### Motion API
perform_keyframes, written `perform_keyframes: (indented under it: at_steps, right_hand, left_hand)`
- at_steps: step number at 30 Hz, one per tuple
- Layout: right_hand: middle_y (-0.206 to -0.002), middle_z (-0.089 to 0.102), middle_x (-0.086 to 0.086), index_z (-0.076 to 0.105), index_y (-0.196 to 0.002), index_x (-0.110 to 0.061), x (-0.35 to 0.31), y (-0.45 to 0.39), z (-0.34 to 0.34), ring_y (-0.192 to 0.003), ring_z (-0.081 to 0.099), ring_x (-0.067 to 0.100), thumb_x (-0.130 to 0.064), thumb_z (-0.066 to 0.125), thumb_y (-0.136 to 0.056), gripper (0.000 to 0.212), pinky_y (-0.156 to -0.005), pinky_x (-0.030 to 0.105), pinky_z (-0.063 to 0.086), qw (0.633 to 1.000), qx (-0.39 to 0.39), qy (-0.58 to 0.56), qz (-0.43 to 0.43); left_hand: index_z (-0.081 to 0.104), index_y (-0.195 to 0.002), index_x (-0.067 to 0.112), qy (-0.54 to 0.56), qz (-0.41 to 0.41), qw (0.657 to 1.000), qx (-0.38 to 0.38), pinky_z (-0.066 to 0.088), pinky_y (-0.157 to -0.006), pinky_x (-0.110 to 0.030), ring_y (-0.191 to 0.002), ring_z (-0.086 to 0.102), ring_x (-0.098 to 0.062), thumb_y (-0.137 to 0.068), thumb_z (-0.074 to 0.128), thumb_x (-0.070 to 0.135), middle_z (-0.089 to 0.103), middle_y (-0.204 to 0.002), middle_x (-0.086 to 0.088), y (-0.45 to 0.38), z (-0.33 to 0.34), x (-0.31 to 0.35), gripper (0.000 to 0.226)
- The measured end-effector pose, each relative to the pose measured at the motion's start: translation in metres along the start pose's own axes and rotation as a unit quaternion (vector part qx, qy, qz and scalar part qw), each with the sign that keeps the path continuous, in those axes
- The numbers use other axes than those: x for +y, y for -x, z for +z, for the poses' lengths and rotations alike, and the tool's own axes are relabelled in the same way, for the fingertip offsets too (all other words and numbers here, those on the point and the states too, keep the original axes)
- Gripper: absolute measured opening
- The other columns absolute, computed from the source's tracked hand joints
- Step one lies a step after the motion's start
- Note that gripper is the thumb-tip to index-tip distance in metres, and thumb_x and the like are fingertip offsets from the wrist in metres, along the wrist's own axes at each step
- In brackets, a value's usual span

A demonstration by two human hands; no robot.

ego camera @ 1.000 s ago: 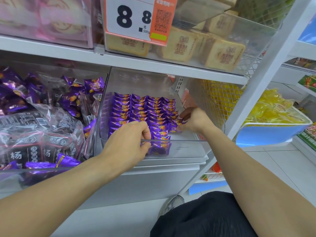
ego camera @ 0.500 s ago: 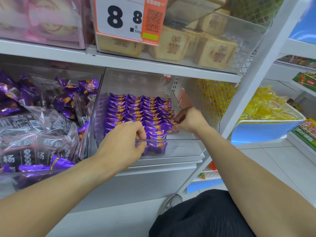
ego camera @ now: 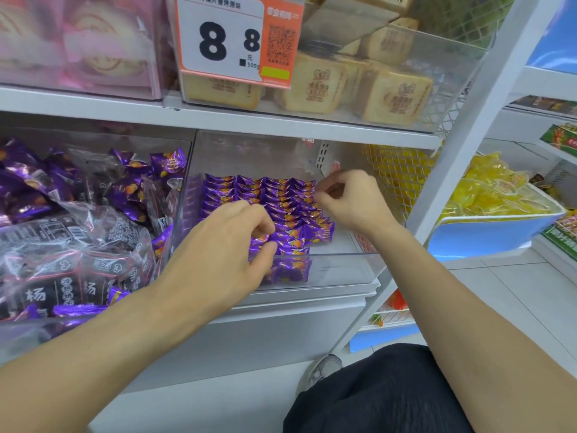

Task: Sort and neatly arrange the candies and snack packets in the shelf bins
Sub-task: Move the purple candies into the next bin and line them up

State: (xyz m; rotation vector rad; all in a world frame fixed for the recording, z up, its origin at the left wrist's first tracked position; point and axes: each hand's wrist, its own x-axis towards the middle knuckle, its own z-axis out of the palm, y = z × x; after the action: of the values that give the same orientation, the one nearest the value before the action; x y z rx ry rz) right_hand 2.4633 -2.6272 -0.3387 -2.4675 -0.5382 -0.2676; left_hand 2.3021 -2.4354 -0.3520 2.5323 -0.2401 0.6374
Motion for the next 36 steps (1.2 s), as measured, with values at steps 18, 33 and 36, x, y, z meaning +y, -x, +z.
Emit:
perform_keyframes:
  at_steps: [18, 33, 36]
  right_hand:
    - [-0.085, 0.070, -0.002, 0.072, -0.095, -0.012, -0.218, 0.036, 0.095, -0.074, 0.064, 0.009, -0.015, 0.073, -0.083, 0.012, -0.077, 0.029, 0.053, 0.922, -0.165, -0.101, -0.336]
    - [-0.109, 0.072, 0.000, 0.075, -0.102, -0.021, -0.299, -0.041, 0.196, -0.100, 0.066, 0.022, -0.022, 0.074, -0.084, 0.019, -0.077, 0.019, 0.044, 0.961, -0.177, 0.056, -0.204]
    - [-0.095, 0.074, -0.002, 0.072, -0.091, -0.024, -0.292, -0.030, 0.178, -0.086, 0.067, 0.017, -0.023, 0.078, -0.080, 0.013, -0.075, 0.021, 0.050, 0.973, -0.125, -0.078, -0.180]
  left_hand:
    - [0.064, -0.125, 0.019, -0.192, -0.216, 0.948, -0.135, 0.038, -0.087, -0.024, -0.107, 0.057, -0.024, -0.068, 0.060, 0.075, 0.062, -0.110, -0.004, 0.091, -0.161, -0.160, 0.080]
    - [0.058, -0.134, 0.023, -0.153, -0.169, 0.965, -0.129, 0.043, -0.092, -0.027, -0.106, 0.055, -0.013, -0.084, 0.067, 0.055, 0.059, -0.113, 0.005, 0.103, -0.156, -0.183, 0.060]
    - [0.063, -0.127, 0.021, -0.076, -0.208, 0.975, -0.017, 0.040, -0.086, -0.013, -0.099, 0.057, -0.004, -0.088, 0.065, 0.047, 0.064, -0.111, 0.008, 0.104, -0.157, -0.177, 0.047]
